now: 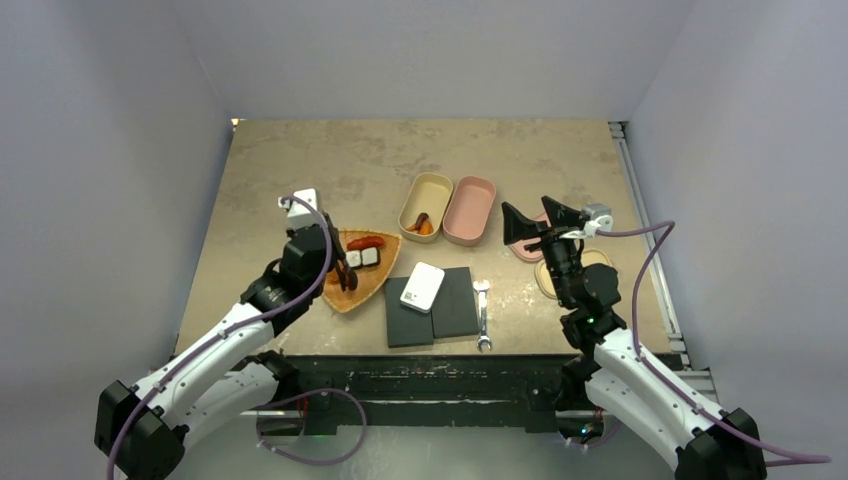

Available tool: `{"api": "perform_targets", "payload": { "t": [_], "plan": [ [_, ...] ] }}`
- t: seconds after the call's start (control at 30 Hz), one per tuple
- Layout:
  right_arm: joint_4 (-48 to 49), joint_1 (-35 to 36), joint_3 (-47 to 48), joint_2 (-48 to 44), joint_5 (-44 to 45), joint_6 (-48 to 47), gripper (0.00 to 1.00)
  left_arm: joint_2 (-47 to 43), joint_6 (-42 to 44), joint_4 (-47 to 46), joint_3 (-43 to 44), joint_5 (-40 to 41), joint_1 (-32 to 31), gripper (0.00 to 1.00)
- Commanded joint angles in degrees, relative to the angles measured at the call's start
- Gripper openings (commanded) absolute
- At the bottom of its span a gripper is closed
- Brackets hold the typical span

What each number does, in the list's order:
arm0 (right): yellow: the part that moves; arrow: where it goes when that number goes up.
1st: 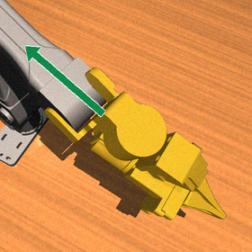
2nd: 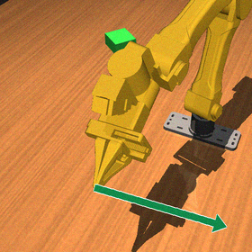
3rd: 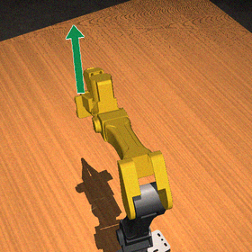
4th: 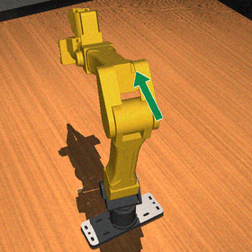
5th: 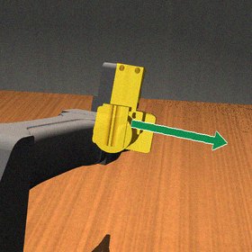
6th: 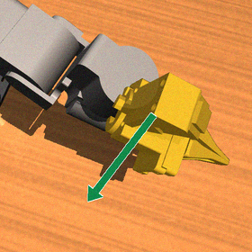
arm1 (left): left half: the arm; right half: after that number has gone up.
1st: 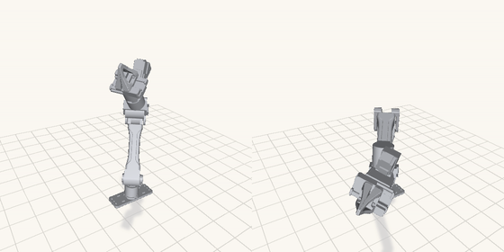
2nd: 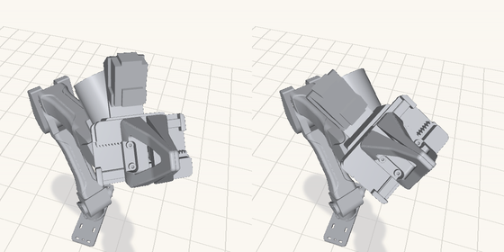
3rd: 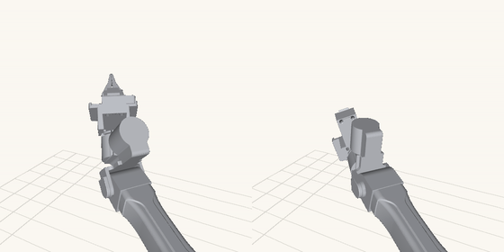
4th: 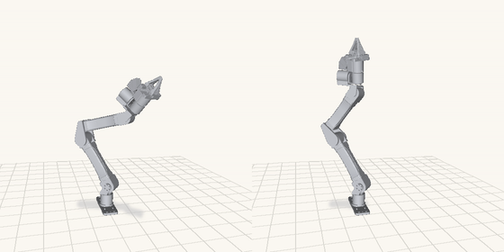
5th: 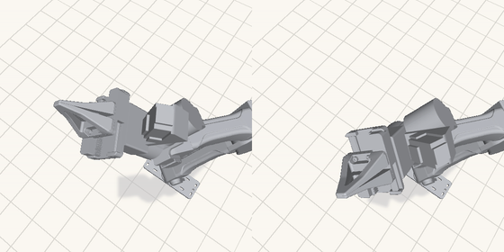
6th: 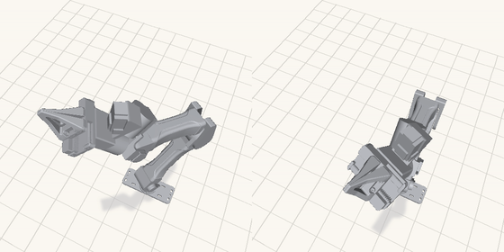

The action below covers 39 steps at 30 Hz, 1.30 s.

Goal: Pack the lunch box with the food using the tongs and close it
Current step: Pick up the fake food from the plate.

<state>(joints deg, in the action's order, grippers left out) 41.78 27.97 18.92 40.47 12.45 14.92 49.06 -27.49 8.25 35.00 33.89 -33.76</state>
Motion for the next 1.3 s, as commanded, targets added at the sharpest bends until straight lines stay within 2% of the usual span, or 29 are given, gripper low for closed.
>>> {"api": "perform_targets", "payload": {
  "t": [0.0,0.57,0.63,0.83,1.27],
  "plan": [
    [2.45,0.04,-0.37,-0.07,-0.42,-1.12,0.99,1.09,-0.85,-4.48,-0.57,2.05,0.27,0.19],
    [3.0,0.02,-0.5,0.68,-0.91,-1.21,0.99,3.68,0.14,-5.13,-2.63,4.42,0.26,0.22],
    [3.09,0.03,-0.54,0.78,-0.92,-1.21,0.99,4.0,0.36,-5.46,-2.57,4.55,0.21,0.19],
    [2.98,0.02,-0.55,0.97,-0.63,-1.29,0.99,2.97,1.48,-4.09,-0.75,3.48,0.26,0.01],
    [3.23,0.03,-0.49,1.26,-0.69,-1.21,0.99,-2.79,1.99,6.49,4.84,2.51,0.26,0.0]
  ]
}}
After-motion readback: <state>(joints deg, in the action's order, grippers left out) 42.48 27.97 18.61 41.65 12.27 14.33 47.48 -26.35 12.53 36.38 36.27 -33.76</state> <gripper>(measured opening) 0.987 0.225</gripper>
